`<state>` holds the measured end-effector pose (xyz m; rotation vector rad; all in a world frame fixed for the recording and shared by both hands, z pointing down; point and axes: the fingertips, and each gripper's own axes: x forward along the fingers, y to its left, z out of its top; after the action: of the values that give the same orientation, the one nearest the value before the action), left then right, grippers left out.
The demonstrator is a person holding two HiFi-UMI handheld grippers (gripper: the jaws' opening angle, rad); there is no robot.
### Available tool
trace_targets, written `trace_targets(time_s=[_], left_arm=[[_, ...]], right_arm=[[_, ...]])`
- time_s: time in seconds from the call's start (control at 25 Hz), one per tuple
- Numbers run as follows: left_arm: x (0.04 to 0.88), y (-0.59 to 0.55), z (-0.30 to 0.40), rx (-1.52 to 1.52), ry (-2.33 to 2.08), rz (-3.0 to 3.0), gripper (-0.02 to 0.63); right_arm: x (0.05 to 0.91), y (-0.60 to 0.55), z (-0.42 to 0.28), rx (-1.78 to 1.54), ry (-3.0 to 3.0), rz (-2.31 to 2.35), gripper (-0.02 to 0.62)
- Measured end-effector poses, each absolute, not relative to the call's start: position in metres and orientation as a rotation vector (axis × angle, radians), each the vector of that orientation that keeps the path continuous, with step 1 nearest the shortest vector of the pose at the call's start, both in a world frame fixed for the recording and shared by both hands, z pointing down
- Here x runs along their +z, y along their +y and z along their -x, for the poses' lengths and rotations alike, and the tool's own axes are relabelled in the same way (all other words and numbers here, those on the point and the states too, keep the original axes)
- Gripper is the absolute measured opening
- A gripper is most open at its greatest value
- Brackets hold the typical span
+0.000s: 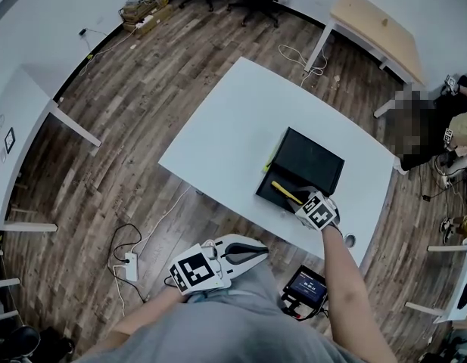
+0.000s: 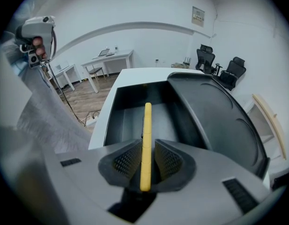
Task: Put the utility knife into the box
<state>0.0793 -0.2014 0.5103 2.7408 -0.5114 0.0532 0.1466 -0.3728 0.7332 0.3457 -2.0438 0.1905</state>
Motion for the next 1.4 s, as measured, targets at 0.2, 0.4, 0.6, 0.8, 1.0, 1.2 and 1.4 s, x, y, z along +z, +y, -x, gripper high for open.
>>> trace_targets(time_s=[0.2,0.4,0.6,0.8,1.0,1.2,1.4], left_arm=[[0.508,-0.200,-0.081,0.048,-0.493,-2.750,0.018],[0.507,-0.199,-0.082,0.041,-0.475,-2.760,0.018],[0.505,-0.196,-0.086,0.042,-0.445,-2.776,0.018],[0.502,-0.192,-0.089,0.043,-0.417,-2.792,0.018],[0.500,-0.185,-0.089,0.057,-0.387,-2.812,0.018],[0.499,-0.179,-0.085,0.082,-0.371,-2.828,0.018],[0.500,-0.175,-0.087,0.099,-0.343,-2.841,0.018]], right_arm=[[0.723,-0.376,-0.150,0.178,-2.048,-0.383,0.072],[0.713,-0.379,-0.159,0.166,-2.049,-0.440,0.072],[0.699,-0.379,-0.164,0.152,-2.066,-0.494,0.072],[0.691,-0.374,-0.169,0.152,-2.071,-0.526,0.072],[0.685,-0.368,-0.172,0.153,-2.077,-0.557,0.072],[0.672,-0.366,-0.174,0.152,-2.102,-0.600,0.072],[0.665,-0.365,-0.175,0.157,-2.121,-0.642,0.072]])
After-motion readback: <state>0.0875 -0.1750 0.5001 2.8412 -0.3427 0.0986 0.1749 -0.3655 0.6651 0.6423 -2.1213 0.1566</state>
